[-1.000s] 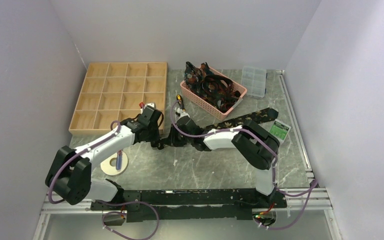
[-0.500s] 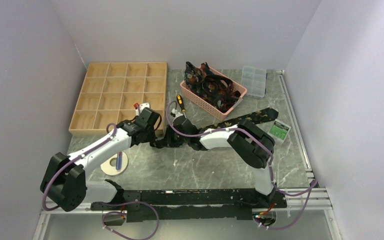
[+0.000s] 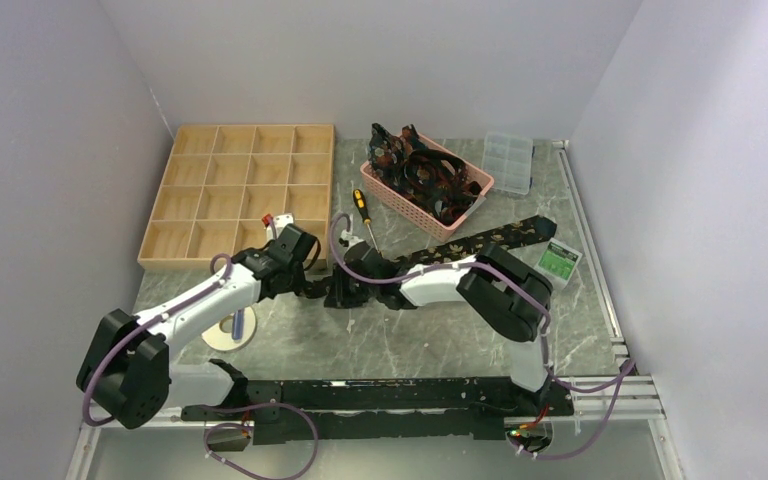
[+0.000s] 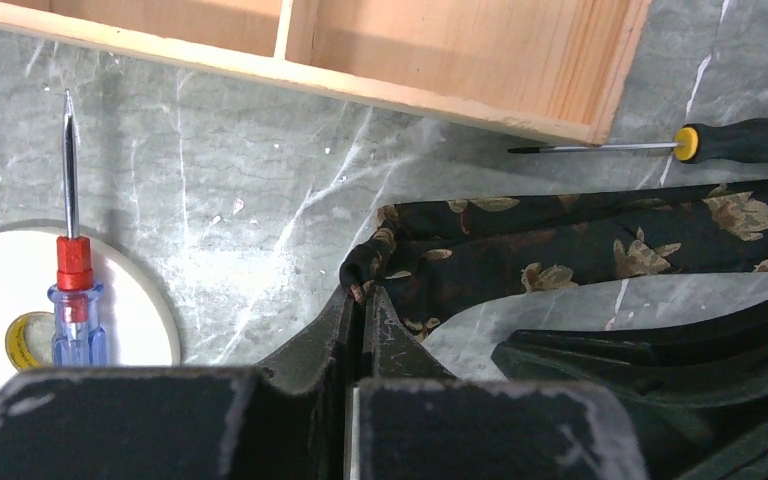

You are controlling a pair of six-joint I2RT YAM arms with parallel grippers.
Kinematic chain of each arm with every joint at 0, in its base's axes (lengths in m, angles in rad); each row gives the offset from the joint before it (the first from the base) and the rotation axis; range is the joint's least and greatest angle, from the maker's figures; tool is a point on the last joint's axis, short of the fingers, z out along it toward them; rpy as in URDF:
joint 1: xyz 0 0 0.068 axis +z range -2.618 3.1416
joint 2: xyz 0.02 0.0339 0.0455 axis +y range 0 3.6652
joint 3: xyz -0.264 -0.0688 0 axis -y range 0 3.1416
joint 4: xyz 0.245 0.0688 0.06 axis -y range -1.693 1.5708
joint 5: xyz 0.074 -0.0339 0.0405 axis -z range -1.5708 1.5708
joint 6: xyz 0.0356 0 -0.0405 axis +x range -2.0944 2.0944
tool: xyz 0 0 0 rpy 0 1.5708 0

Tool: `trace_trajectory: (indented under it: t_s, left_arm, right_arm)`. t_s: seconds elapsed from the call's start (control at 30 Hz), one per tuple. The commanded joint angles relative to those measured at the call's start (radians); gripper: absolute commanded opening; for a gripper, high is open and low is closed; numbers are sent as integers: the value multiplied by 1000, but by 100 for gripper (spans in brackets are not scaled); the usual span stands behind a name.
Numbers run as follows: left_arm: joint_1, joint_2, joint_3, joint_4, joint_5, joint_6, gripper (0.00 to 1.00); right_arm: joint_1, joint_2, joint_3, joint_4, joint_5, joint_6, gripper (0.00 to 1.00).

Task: Roll the ties
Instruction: Roll the tie at the center of the board.

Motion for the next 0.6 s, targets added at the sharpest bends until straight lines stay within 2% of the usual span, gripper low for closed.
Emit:
trace_trajectory:
  t_s: [0.0,0.3,0.57]
  left_arm:
    - [-3,-38,2,18,-4,-12,3]
    - [-3,-80,-22,-1,7,-15,3]
    - [-3,-78,-22,-2,-7,-4,3]
  right_arm:
    - [7,39,49,-8,23,4,18]
    - [-11,120,181,-39,82,9,16]
    - [-13,128,195,-36,58,3,16]
